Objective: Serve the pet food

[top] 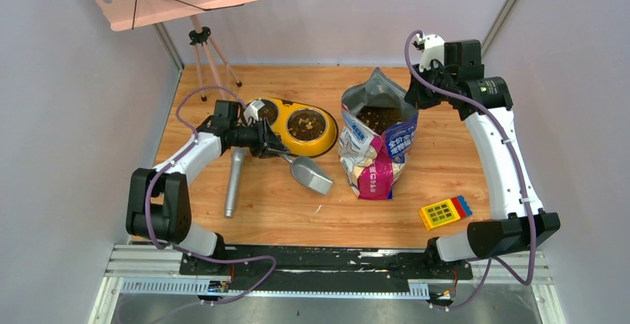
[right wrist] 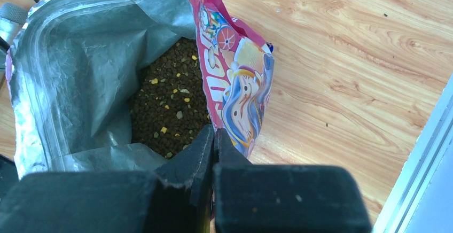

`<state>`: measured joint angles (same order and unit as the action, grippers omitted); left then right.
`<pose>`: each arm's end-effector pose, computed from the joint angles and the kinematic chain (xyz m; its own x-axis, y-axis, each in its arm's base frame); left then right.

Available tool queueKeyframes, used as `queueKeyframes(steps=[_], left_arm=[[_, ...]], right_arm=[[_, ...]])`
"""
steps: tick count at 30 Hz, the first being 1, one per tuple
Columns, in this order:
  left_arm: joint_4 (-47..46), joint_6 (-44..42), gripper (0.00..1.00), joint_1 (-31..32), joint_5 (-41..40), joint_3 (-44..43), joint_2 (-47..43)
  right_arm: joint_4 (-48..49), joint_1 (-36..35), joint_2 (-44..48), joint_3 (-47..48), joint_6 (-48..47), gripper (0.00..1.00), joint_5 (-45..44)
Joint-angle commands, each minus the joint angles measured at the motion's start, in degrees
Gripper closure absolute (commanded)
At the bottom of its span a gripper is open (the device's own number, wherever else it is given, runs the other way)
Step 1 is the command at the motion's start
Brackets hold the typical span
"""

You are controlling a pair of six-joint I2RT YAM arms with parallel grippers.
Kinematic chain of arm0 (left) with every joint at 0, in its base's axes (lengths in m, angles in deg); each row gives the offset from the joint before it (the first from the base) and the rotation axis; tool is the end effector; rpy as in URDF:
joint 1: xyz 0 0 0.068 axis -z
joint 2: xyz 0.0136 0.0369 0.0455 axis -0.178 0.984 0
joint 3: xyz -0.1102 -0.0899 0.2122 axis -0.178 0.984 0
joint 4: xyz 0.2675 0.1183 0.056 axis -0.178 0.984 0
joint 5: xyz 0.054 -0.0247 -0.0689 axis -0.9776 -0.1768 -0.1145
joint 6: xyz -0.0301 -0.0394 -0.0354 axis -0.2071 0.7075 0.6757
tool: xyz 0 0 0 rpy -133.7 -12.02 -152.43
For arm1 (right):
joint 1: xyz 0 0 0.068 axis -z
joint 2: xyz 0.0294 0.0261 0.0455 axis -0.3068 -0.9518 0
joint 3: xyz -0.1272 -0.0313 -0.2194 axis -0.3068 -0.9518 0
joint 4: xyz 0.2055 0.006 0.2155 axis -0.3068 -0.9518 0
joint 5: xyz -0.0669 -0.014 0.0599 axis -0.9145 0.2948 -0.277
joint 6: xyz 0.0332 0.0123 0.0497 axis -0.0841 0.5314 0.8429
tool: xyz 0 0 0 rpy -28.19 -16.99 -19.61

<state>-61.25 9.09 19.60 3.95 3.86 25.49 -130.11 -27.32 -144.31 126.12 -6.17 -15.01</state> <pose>0.3278 -0.0900 0.1878 -0.9649 -0.2011 -0.1687 0.0413 0.5182 -0.8542 0.3153 0.0634 0.4214 -0.6096 -0.2398 -0.7556 -0.4221 0.9050 0.0533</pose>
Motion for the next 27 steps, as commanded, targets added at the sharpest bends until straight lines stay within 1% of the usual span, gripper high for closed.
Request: queueKeyframes(steps=[1,3,4,6,10,12,15,18,19,23,24,25,26,27], left_arm=[[-4.25,6.54,1.00,-4.34,-3.65,5.10,-2.75],[-4.14,7.06,0.97,-5.86,-5.54,7.65,-3.58],[-4.40,7.49,0.92,-6.15,-5.64,8.77,-3.91],[-4.91,7.49,0.86,-6.41,-6.05,9.28,-5.13],[-4.36,6.79,0.80,-6.58,-9.16,9.19,-6.83],[-3.10,6.20,0.76,-6.72,-11.02,8.78,-7.01],[0.41,3.27,0.63,-6.99,-14.10,7.71,-7.59],[3.87,2.00,0.57,-7.62,-17.62,6.86,-8.53],[4.17,2.47,0.52,-7.87,-17.79,6.97,-8.62],[6.94,2.85,0.44,-9.02,-17.90,5.97,-8.99],[10.08,2.36,0.44,-11.02,-20.25,5.14,-9.62],[12.29,1.13,0.44,-11.63,-22.93,3.09,-10.27],[16.84,0.53,0.44,-12.20,-30.87,2.03,-12.01],[18.96,-0.54,0.42,-12.31,-34.74,-0.08,-12.70]], right_arm=[[3.53,0.00,0.60,2.18,0.03,1.00,2.16],[3.53,0.01,0.77,1.81,0.00,1.00,2.33],[3.56,0.00,0.87,1.57,-0.01,1.00,2.44],[3.59,0.02,1.06,1.38,-0.01,1.00,2.63],[3.86,0.03,1.42,0.90,-0.19,1.00,2.85],[3.90,0.02,1.34,0.98,-0.12,1.00,2.87],[4.02,-0.01,1.49,1.06,-0.16,1.00,2.85],[4.02,0.03,1.68,0.81,-0.27,1.00,2.59],[4.07,-0.03,1.68,0.67,-0.27,1.00,2.68],[4.17,0.03,1.69,0.54,-0.06,1.00,3.02],[4.16,-0.03,1.68,0.55,-0.02,1.00,3.08],[4.18,-0.04,1.69,0.54,-0.01,1.00,3.03],[4.18,0.04,1.72,0.49,-0.01,1.00,3.03],[4.15,0.00,1.74,0.41,-0.01,1.00,2.98]])
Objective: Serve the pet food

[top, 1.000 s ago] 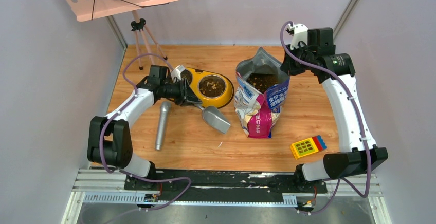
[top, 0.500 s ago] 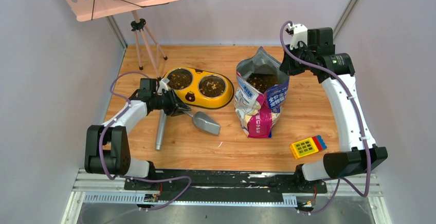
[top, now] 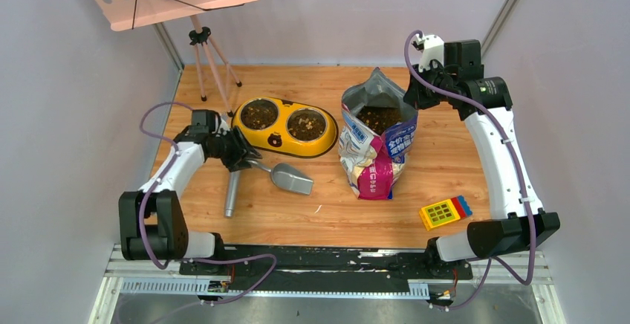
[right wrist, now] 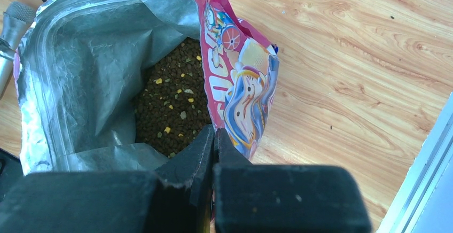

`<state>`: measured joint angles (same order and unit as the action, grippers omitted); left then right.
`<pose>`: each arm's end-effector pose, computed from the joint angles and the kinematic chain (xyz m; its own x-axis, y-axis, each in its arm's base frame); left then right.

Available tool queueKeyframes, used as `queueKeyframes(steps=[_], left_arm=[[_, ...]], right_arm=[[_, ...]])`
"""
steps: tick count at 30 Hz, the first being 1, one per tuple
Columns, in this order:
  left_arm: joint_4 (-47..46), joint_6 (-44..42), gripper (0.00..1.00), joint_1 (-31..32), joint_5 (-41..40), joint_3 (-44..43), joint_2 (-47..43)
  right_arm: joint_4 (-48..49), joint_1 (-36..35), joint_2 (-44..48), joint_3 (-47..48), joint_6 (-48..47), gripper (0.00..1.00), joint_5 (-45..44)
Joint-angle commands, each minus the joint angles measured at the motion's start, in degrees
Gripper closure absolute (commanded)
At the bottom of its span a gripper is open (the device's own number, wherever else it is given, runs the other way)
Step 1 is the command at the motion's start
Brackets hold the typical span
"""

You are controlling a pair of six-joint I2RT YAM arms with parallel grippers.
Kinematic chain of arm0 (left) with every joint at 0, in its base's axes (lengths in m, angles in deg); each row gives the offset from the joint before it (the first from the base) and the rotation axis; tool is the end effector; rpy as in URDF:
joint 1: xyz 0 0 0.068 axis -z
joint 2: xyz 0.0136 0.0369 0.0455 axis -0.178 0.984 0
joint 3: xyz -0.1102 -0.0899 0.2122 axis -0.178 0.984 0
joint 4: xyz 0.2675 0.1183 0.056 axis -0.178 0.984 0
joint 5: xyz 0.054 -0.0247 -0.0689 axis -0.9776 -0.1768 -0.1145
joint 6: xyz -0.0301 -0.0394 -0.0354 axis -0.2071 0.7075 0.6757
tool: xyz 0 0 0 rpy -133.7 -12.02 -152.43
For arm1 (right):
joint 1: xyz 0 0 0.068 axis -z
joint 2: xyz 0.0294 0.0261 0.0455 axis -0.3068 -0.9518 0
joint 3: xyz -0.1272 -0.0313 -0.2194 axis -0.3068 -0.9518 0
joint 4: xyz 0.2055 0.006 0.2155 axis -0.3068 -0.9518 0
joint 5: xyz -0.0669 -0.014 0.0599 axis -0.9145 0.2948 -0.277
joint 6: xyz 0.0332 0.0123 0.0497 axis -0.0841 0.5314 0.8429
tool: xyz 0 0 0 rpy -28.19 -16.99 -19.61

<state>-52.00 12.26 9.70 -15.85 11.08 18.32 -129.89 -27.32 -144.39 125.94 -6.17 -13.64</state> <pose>0.2990 -0.0209 0.1647 -0.8412 -0.5296 -0.1095 -0.3387 0.6738 -0.6567 0.3159 0.0645 0.4204 -0.6078 -0.2387 -0.7573 -0.4378 0.8964 0.0689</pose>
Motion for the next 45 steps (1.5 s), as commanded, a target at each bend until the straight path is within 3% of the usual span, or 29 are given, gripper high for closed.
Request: queueKeyframes(steps=[1,9,17,19,22,25,30,37,45], left_arm=[[12.56,-4.92,0.41,-2.56,-19.20,-8.13,-6.52],[16.30,-7.31,0.40,-0.80,-18.24,-15.20,-9.29],[8.75,-16.16,0.42,20.07,-12.61,-22.99,-9.54],[3.68,-21.14,0.42,24.62,-8.26,-24.74,-9.09],[-1.28,-30.84,0.41,30.41,-0.69,-27.00,-8.97],[-2.94,-37.61,0.39,36.84,0.94,-30.67,-7.96],[-3.15,-37.23,0.39,42.98,-0.89,-35.83,-3.58],[-6.05,-32.66,0.37,49.49,-11.89,-40.48,2.49],[-6.21,-37.09,0.36,53.72,-16.81,-42.97,8.79]], right_arm=[[3.94,-0.02,1.94,0.48,0.07,1.00,1.65],[4.00,0.01,2.39,0.42,0.08,1.00,1.48],[4.16,0.04,1.70,2.30,0.12,0.98,1.75],[4.11,0.04,1.38,3.10,0.14,0.89,2.51],[4.14,0.02,0.26,5.01,1.32,0.65,3.53],[4.01,-0.01,-2.71,7.59,2.68,0.52,5.83],[4.04,-0.10,-8.63,13.19,5.77,0.48,8.16],[5.79,-0.12,-17.23,21.88,14.26,0.34,6.08],[6.63,-0.31,-24.16,26.02,23.17,0.43,3.34]])
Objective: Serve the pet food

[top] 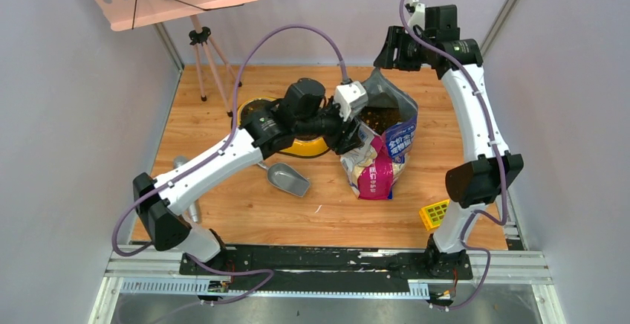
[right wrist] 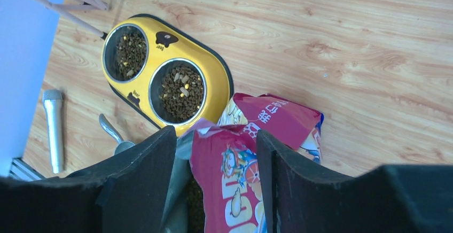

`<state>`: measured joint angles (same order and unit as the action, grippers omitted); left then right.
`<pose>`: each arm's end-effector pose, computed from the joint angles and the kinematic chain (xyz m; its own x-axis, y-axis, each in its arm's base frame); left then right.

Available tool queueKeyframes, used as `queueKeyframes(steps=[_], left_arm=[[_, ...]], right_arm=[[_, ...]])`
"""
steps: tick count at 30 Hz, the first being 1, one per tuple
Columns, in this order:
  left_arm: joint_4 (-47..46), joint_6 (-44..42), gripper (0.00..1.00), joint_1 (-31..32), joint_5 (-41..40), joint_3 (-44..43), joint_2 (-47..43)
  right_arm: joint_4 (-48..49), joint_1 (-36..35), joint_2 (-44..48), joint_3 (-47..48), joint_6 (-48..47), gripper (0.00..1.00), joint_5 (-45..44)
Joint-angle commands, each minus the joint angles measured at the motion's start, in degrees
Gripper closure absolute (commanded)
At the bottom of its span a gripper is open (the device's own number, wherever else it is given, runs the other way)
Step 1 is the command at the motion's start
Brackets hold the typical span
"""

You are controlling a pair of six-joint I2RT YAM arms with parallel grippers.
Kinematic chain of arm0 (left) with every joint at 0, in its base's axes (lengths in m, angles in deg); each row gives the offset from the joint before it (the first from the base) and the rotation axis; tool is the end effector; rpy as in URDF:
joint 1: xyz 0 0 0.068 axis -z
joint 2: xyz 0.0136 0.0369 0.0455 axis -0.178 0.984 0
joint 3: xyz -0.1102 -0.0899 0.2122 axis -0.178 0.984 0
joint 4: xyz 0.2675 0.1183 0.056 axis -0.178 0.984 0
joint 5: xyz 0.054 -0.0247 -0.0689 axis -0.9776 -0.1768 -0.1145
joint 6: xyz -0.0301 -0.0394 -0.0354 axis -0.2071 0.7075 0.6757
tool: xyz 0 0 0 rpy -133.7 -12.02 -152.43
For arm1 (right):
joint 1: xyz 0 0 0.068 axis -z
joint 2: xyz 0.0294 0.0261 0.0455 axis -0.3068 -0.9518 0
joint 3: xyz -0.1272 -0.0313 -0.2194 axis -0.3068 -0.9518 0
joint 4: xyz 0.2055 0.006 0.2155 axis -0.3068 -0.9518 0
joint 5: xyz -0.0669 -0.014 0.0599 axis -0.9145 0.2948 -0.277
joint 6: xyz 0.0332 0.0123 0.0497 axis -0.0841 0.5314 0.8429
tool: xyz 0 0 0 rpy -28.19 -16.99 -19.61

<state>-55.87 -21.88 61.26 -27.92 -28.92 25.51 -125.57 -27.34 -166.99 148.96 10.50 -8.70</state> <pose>0.2313 -0.3098 0.3836 -0.3127 0.2956 -0.9027 0.9057 0.3792 -0.1895 0.4145 0.0849 0.4261 -0.6570 0.0328 -0.7532 -0.3276 0.8874 0.3244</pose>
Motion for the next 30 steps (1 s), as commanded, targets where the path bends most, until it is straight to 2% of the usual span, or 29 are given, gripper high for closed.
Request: queueKeyframes(steps=[1,3,5,10,16,17,20,21,23,24,26,27,28,29,30], left_arm=[[-2.21,-3.82,0.36,3.75,-6.27,-3.40,2.41],[-2.12,-4.38,0.36,6.80,-19.24,-4.28,3.95],[-1.42,-3.91,0.36,9.25,-27.19,-5.96,5.74],[-0.95,-3.77,0.38,11.03,-30.69,-9.37,9.08],[-1.78,-4.72,0.60,11.03,-33.65,-9.03,9.07],[-2.18,-5.10,0.67,11.08,-33.13,-8.64,8.78],[-3.74,-6.44,0.80,11.06,-31.27,-7.11,7.62],[-3.90,-6.91,0.88,11.01,-31.51,-6.94,7.52],[-4.62,-7.93,0.96,10.95,-31.76,-6.13,7.08],[-5.19,-8.20,0.95,10.98,-31.51,-5.87,6.61],[-5.77,-9.64,0.77,10.91,-26.24,-5.21,5.84],[-5.97,-9.94,0.58,10.95,-24.22,-4.68,5.62],[-6.41,-10.58,0.44,10.95,-20.36,-4.36,5.11],[-6.56,-11.11,0.38,11.02,-18.48,-3.81,4.86],[-6.51,-11.90,0.28,11.08,-16.62,-3.70,4.70]], right_arm=[[2.31,-0.38,-2.04,2.96,7.53,0.43,-1.65],[1.98,-0.48,-2.90,3.01,8.78,0.46,-2.92],[1.30,-0.46,-3.93,3.24,9.80,0.59,-5.62],[0.09,0.38,-5.28,4.82,11.67,0.99,-14.05],[-0.25,6.40,-3.38,6.15,13.80,1.00,-12.20],[-0.32,7.42,-2.82,5.85,14.12,1.00,-11.93],[-0.75,9.95,-1.15,4.07,14.71,1.00,-11.61],[-0.83,11.40,-0.59,3.35,14.84,1.00,-11.31],[-1.11,13.08,0.60,1.80,15.31,1.00,-11.07],[-1.16,13.81,1.06,1.11,15.46,1.00,-11.02],[-1.13,15.01,1.72,0.04,15.48,1.00,-9.81],[-1.14,15.42,1.85,-0.35,15.48,1.00,-9.03],[-1.16,15.60,1.94,-0.72,15.48,1.00,-8.65],[-1.16,15.70,1.96,-0.92,15.29,1.00,-8.49],[-1.15,15.71,1.87,-0.95,15.00,1.00,-7.96]])
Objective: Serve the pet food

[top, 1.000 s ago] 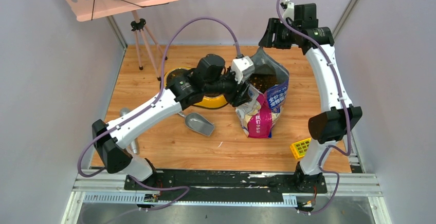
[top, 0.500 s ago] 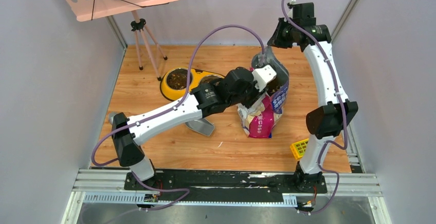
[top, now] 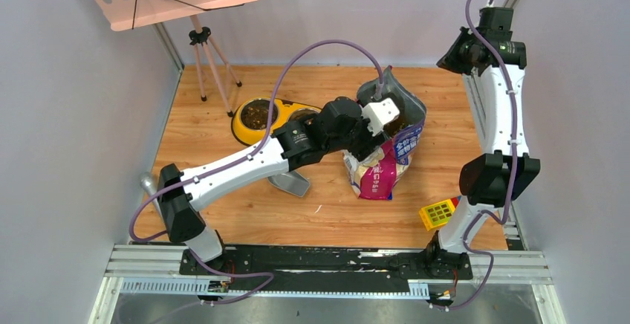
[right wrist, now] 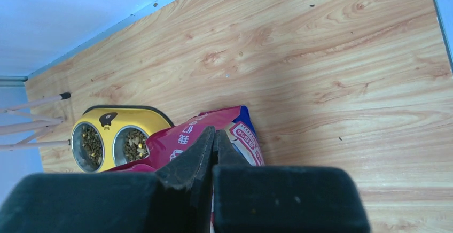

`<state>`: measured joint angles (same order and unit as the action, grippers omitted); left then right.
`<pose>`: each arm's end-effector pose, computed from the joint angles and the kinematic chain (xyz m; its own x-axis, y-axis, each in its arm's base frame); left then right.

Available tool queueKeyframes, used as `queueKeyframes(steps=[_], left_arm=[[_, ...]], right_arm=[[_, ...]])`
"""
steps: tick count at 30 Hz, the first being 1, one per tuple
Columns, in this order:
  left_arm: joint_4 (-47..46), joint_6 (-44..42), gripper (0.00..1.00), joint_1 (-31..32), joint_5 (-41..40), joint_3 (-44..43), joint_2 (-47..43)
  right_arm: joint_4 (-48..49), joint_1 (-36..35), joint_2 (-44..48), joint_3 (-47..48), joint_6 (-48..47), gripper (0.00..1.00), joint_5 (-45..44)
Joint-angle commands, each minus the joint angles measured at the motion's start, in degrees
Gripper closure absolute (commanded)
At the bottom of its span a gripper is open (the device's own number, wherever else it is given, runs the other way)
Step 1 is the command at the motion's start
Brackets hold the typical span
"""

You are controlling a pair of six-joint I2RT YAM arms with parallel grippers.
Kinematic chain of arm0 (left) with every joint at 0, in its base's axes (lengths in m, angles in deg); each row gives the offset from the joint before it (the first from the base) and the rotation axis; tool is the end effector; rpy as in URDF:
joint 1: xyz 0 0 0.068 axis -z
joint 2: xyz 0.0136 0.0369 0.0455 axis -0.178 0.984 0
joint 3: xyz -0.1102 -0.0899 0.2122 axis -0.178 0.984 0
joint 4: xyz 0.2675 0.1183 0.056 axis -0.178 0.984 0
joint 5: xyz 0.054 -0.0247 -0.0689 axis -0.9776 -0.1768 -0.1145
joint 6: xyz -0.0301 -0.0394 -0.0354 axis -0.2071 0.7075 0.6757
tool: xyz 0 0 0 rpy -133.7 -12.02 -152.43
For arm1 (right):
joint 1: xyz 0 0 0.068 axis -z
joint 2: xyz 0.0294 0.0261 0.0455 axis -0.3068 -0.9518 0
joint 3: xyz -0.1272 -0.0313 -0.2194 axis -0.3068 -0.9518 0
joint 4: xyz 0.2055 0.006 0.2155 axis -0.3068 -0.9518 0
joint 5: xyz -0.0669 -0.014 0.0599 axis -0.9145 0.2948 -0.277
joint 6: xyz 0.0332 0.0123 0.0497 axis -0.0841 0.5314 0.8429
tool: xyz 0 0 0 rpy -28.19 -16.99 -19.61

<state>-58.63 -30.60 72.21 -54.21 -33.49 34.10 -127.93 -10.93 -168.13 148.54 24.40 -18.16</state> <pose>0.2063 -0.3756 0.3609 -0.1254 0.4288 -0.8947 0.8386 0.5276 0.1354 0.4257 -0.0434 0.4105 -0.6135 0.4536 -0.6464 0.2354 0.8864 0.3986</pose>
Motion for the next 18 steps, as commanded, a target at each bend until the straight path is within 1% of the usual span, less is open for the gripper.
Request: queueKeyframes(steps=[1,2,5,8,10,12,14,16,18], left_arm=[[-3.57,-3.00,0.24,0.19,9.78,0.84,-3.91],[-3.23,-2.04,0.20,0.19,9.77,0.60,-3.85],[-0.16,0.59,0.19,0.60,8.18,-1.88,-3.18],[0.69,2.03,0.19,1.02,7.41,-3.57,-2.75],[1.12,1.56,0.19,1.63,9.26,-4.79,-2.19],[2.22,0.26,0.18,2.87,9.45,-6.42,-1.24],[3.38,-0.44,0.18,4.31,8.31,-8.09,-0.46],[3.95,-1.08,0.19,5.16,7.45,-8.63,-0.64],[4.65,-0.93,0.20,5.19,4.09,-8.61,-1.54]], right_arm=[[1.37,-0.70,3.01,-0.59,0.68,1.00,2.16],[1.49,-0.70,2.97,-0.62,0.05,1.00,2.89],[1.91,-0.32,3.08,-1.06,-1.40,1.00,5.94],[2.16,0.08,3.89,-2.30,-1.54,1.00,6.94],[2.21,0.30,4.34,-3.07,-1.69,0.97,7.09],[2.18,0.71,4.50,-3.21,-2.10,0.93,7.63],[2.28,1.30,4.35,-2.35,-3.50,0.84,10.32],[2.50,2.48,3.81,0.06,-6.38,0.72,16.09],[2.67,4.05,3.28,3.33,-7.98,0.59,22.18]])
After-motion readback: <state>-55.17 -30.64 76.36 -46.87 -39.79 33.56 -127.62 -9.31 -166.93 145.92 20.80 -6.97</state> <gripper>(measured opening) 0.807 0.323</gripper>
